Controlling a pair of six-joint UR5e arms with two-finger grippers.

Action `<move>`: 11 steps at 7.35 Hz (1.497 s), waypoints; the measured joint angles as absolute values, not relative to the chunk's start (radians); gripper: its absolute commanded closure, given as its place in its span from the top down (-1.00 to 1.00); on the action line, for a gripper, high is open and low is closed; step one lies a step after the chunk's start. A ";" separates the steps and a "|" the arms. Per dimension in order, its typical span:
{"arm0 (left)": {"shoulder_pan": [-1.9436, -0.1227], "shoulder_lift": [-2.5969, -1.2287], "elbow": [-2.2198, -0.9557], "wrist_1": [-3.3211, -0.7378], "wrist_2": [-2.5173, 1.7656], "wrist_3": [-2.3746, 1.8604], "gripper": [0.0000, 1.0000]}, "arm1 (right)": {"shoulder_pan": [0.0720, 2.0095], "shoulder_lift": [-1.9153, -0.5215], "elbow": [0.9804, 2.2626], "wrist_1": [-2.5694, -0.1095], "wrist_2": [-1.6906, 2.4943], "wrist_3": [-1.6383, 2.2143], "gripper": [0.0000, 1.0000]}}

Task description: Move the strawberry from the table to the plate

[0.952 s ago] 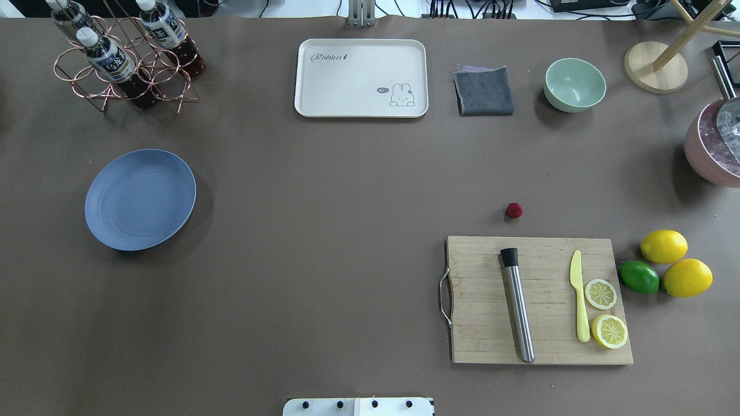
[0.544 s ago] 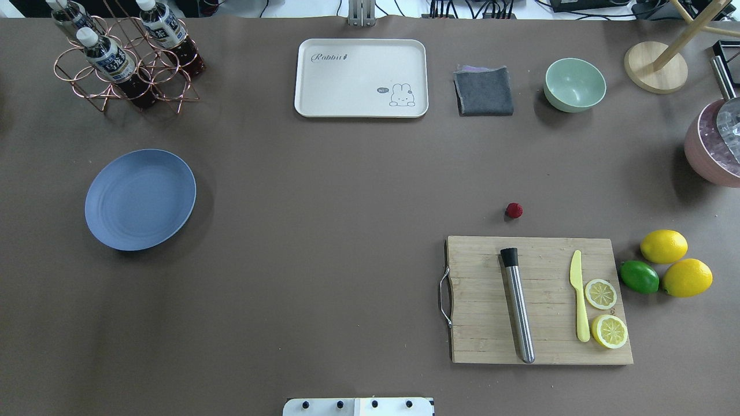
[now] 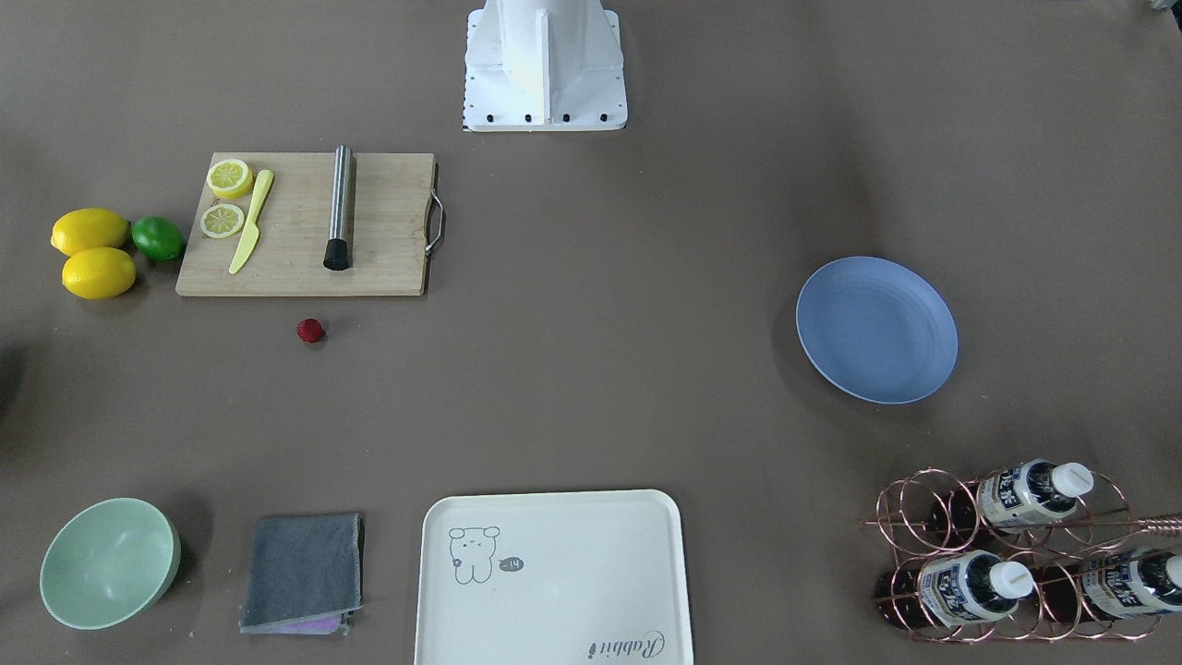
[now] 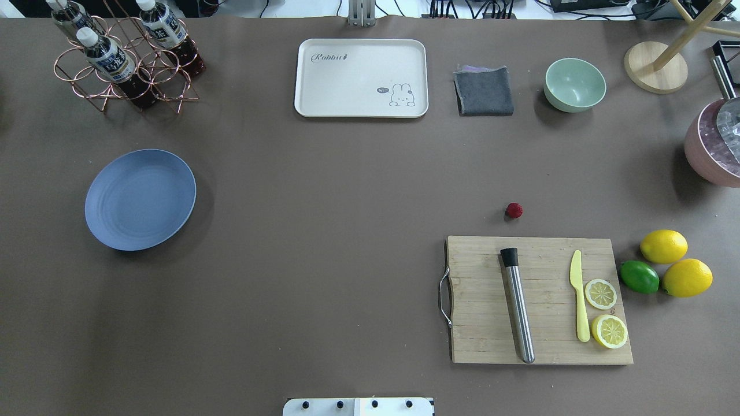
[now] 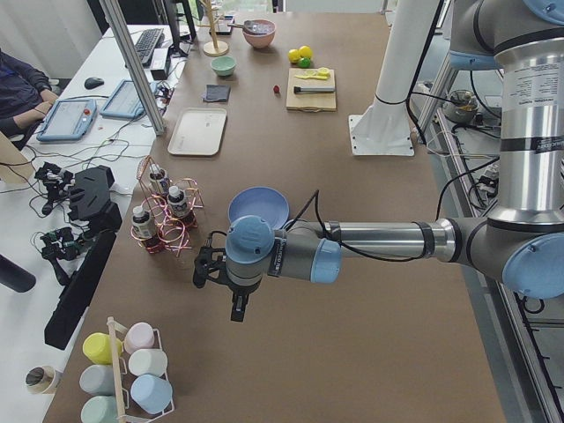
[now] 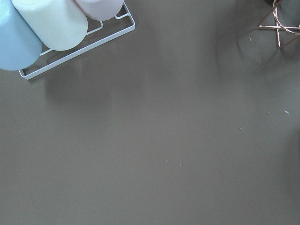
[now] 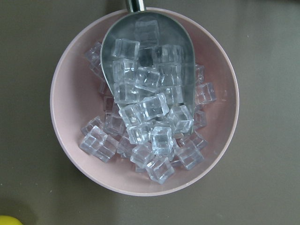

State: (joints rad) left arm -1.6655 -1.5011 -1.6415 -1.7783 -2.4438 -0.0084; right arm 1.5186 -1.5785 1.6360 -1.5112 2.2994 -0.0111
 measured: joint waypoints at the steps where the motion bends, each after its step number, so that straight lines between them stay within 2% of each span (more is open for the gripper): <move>1: -1.655 -1.514 -1.645 -1.835 -2.464 -0.011 0.95 | 1.517 -1.577 1.678 -1.510 2.299 -0.012 1.00; 3: -1.565 -1.564 -1.630 -1.907 -2.468 -0.066 0.97 | 1.471 -1.565 1.788 -1.510 2.297 0.011 1.00; 5: -1.459 -1.584 -1.614 -1.970 -2.451 -0.284 0.96 | 1.346 -1.521 1.839 -1.510 2.260 0.201 1.00; 7: -1.304 -1.588 -1.587 -2.122 -2.412 -0.516 0.96 | 1.215 -1.474 1.856 -1.491 2.217 0.355 1.00; 9: -1.159 -1.606 -1.482 -2.383 -2.351 -0.742 0.94 | 1.139 -1.454 1.855 -1.432 2.202 0.462 1.00; 11: -1.044 -1.626 -1.411 -2.541 -2.273 -0.870 0.89 | 1.112 -1.452 1.852 -1.409 2.197 0.487 1.00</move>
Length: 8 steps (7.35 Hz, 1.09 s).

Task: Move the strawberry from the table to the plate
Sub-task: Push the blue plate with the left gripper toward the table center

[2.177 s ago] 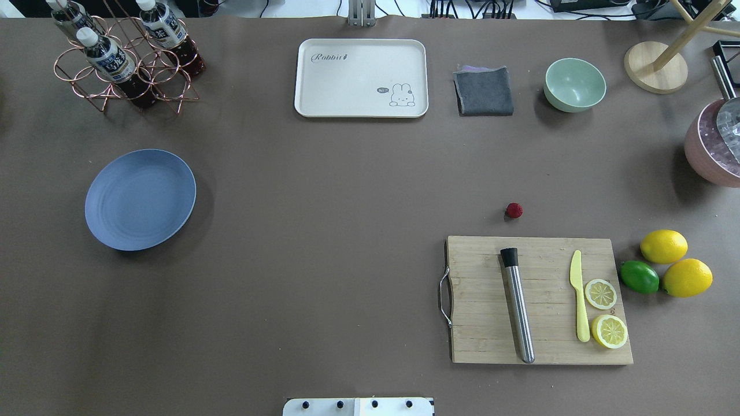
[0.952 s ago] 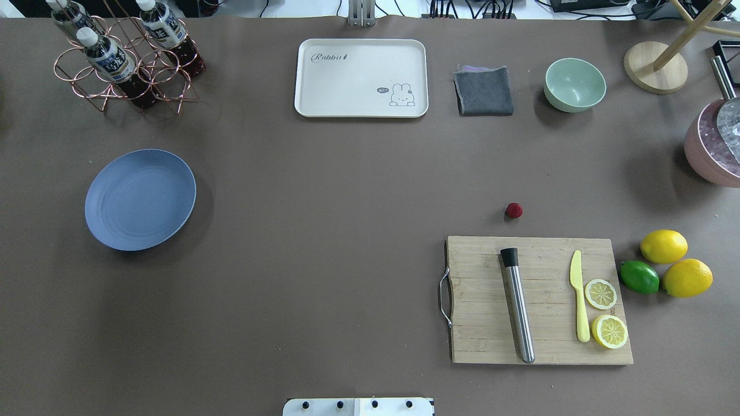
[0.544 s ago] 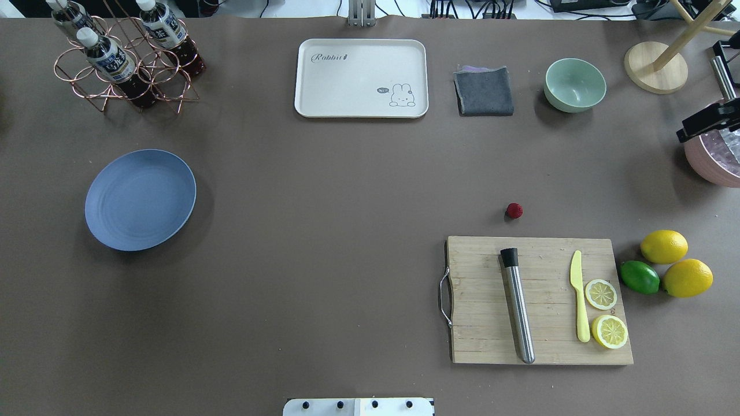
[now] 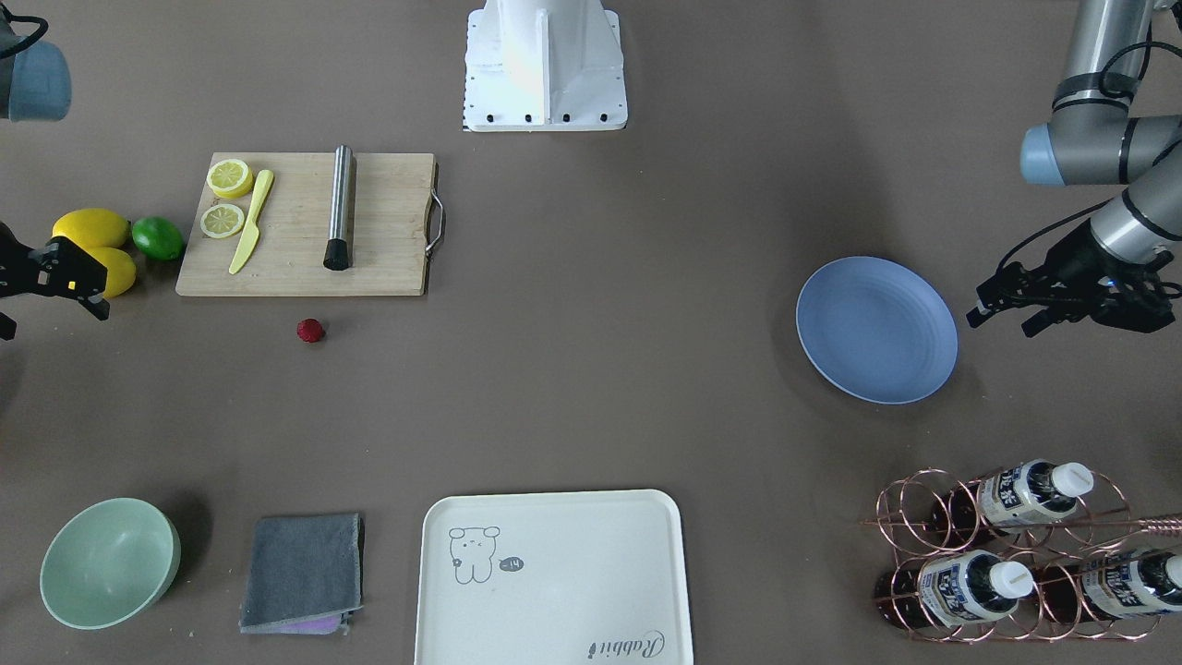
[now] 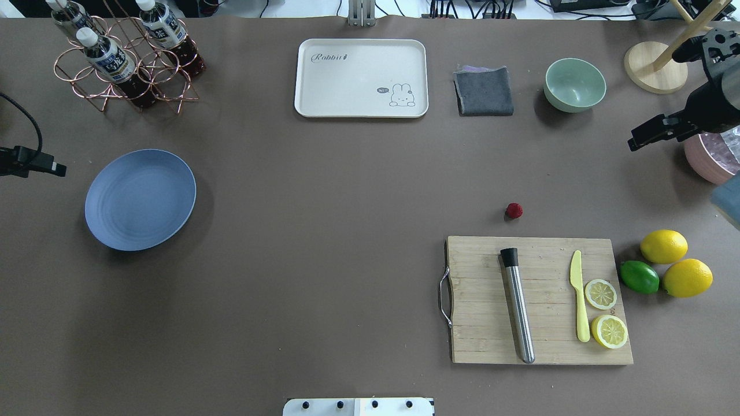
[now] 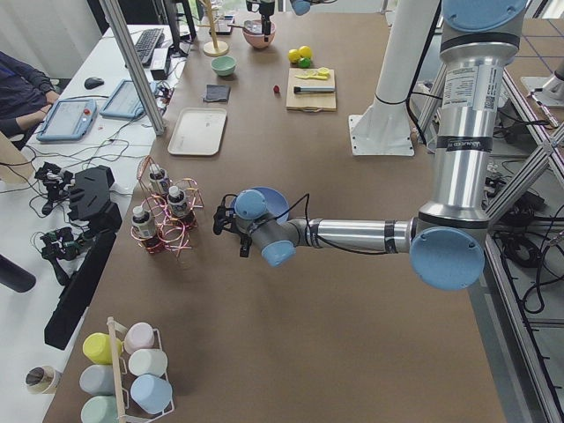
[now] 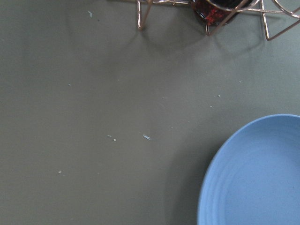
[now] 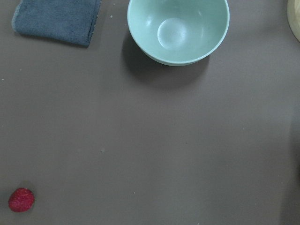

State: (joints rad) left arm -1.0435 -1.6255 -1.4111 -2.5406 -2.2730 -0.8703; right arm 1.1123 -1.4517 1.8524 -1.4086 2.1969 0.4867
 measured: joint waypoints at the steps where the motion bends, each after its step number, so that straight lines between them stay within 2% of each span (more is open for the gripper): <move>1: -0.999 -1.633 -1.399 -2.576 -2.245 -0.908 0.76 | 1.107 -1.452 1.852 -1.406 2.192 0.488 1.00; 2: -0.976 -1.637 -1.391 -2.605 -2.234 -0.945 0.56 | 1.105 -1.452 1.852 -1.406 2.188 0.489 1.00; 3: -0.963 -1.638 -1.381 -2.628 -2.230 -0.972 -0.39 | 1.104 -1.453 1.852 -1.405 2.184 0.489 1.00; 4: -0.957 -1.638 -1.372 -2.647 -2.229 -0.983 -0.99 | 1.104 -1.453 1.852 -1.405 2.180 0.489 1.00; 8: -0.955 -1.644 -1.402 -2.665 -2.243 -1.004 -1.00 | 1.104 -1.454 1.853 -1.405 2.171 0.489 1.00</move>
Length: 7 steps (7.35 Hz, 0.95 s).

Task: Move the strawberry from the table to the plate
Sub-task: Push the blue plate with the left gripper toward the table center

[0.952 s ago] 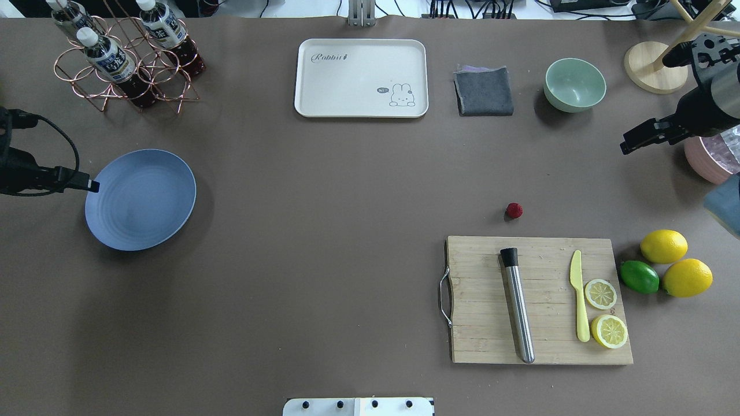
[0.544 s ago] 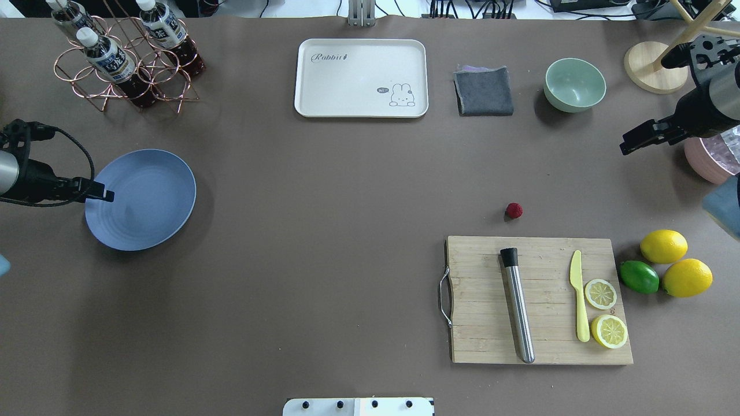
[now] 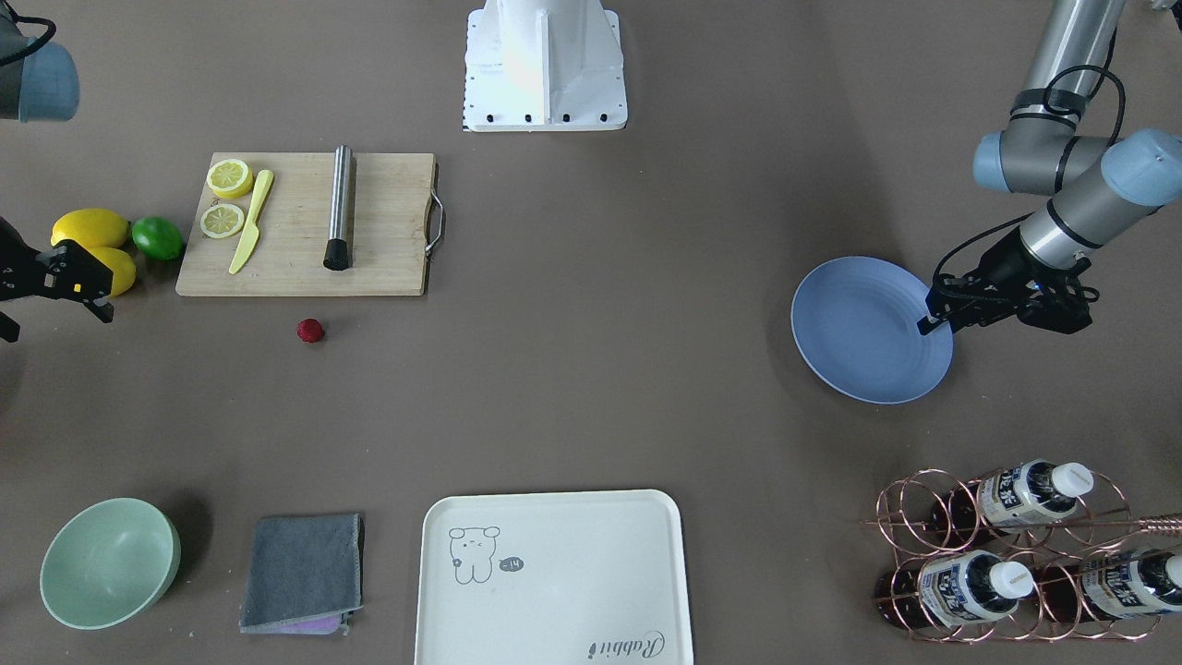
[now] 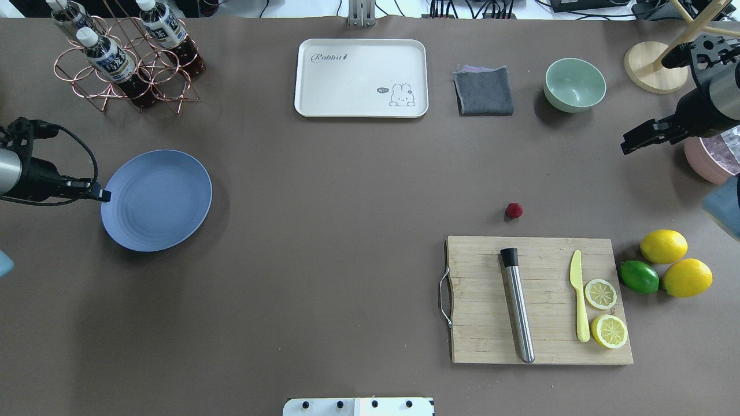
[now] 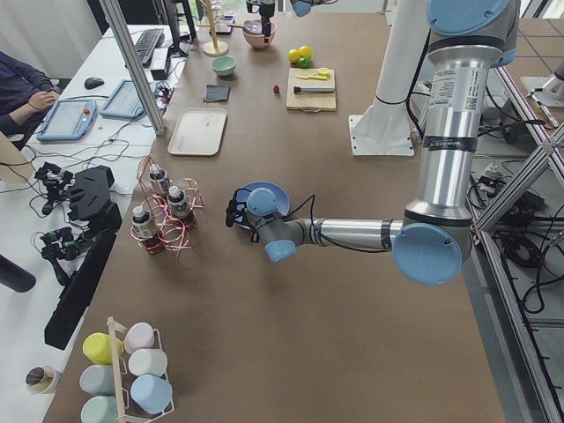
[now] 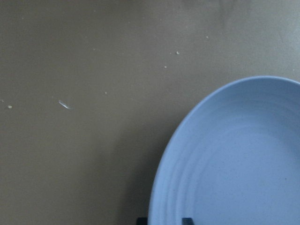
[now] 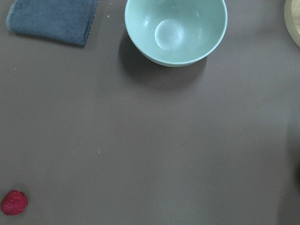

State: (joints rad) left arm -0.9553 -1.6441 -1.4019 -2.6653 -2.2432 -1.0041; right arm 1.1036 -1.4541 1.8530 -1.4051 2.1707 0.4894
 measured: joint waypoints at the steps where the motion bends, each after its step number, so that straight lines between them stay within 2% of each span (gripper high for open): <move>1: -0.956 -1.651 -1.423 -2.663 -2.251 -1.041 -1.00 | 1.104 -1.455 1.853 -1.405 2.171 0.489 1.00; 5: -0.906 -1.806 -1.471 -2.623 -2.238 -1.313 -1.00 | 1.104 -1.460 1.856 -1.405 2.175 0.490 1.00; 7: -0.825 -1.918 -1.512 -2.459 -2.145 -1.362 -1.00 | 1.104 -1.463 1.853 -1.405 2.178 0.491 1.00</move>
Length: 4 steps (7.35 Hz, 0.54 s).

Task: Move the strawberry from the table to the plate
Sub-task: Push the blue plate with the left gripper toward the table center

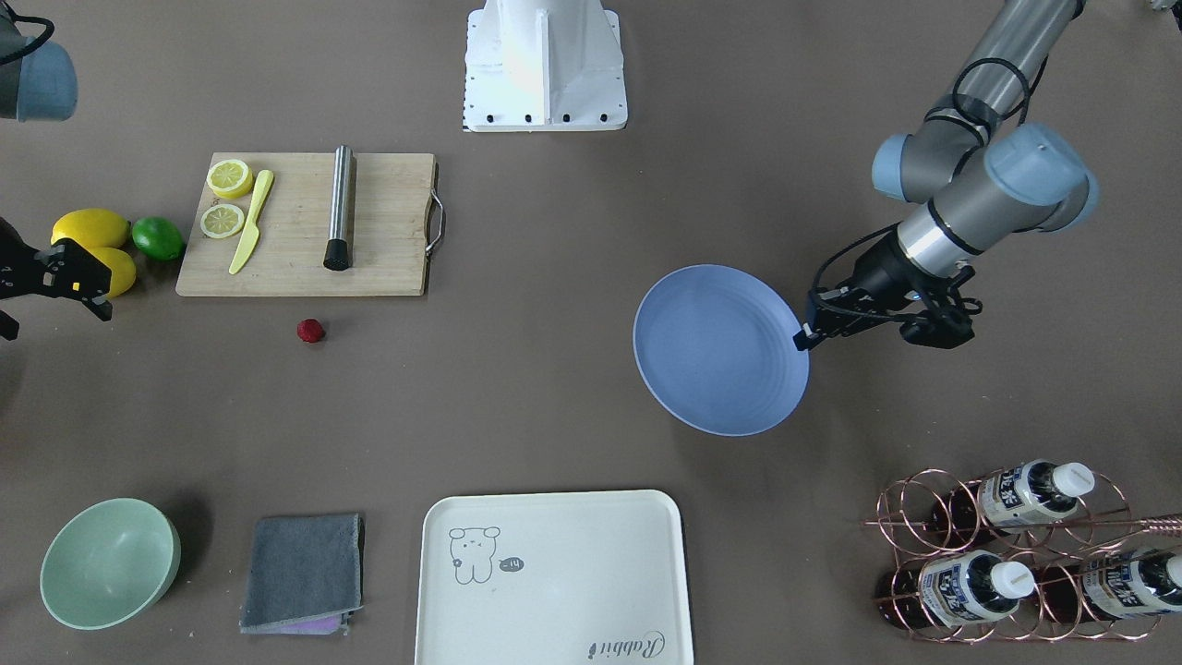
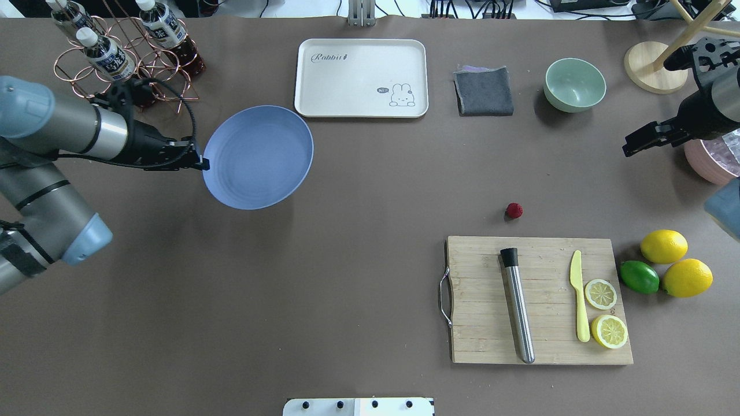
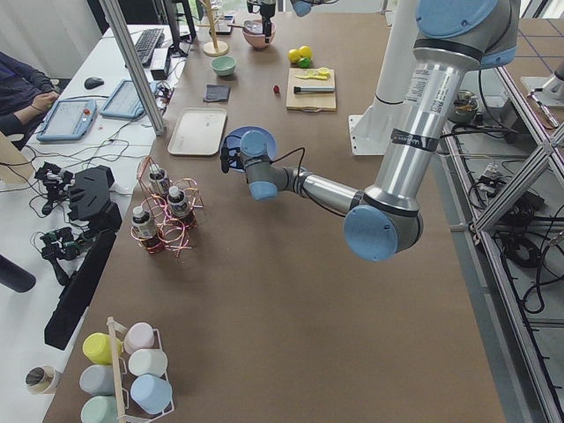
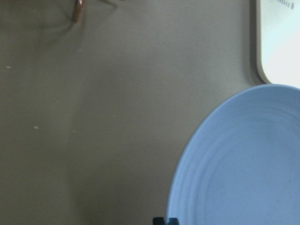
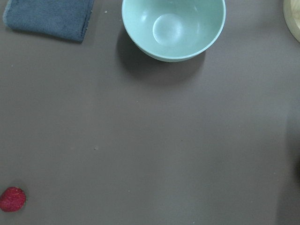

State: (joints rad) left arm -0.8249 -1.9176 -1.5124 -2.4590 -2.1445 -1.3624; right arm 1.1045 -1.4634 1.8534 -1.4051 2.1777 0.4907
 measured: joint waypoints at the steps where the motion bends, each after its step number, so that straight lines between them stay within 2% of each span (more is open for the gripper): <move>1: -0.777 -1.973 -1.547 -2.338 -2.092 -1.376 -1.00 | 1.104 -1.464 1.852 -1.405 2.178 0.491 1.00; 4: -0.637 -2.103 -1.571 -2.109 -1.937 -1.408 -1.00 | 1.104 -1.465 1.850 -1.406 2.180 0.491 1.00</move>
State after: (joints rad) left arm -0.6374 -2.1031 -1.5712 -2.1094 -1.9369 -1.4083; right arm 1.1045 -1.4649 1.8501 -1.4064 2.1796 0.4909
